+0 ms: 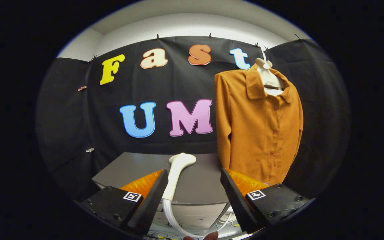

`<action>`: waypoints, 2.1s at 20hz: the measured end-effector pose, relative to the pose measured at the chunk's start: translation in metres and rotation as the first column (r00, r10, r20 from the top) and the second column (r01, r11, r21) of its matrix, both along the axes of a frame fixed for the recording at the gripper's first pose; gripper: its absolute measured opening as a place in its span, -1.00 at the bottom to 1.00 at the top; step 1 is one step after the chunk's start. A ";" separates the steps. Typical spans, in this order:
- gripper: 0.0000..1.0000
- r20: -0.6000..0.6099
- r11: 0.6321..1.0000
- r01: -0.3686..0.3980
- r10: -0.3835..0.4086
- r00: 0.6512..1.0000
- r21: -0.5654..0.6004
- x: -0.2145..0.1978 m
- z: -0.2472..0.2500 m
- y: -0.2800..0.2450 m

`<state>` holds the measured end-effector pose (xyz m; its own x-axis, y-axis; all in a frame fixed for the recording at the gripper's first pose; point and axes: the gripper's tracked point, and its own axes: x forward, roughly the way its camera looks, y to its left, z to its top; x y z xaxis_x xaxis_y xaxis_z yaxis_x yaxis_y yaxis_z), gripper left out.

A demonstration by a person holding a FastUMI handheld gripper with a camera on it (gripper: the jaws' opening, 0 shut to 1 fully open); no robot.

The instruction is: Iron the clothes twice with a garment steamer, once on the left side and once on the right side.

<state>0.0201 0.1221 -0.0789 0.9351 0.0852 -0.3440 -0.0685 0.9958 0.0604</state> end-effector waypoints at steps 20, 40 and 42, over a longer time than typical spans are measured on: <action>-0.46 -0.456 0.994 -0.103 0.080 0.886 -0.027 0.045 -0.158 0.075; -0.59 0.247 0.993 -0.116 0.102 0.963 0.039 -0.022 -0.004 -0.152; -0.60 0.252 0.997 -0.071 0.060 0.966 0.034 -0.011 -0.015 -0.173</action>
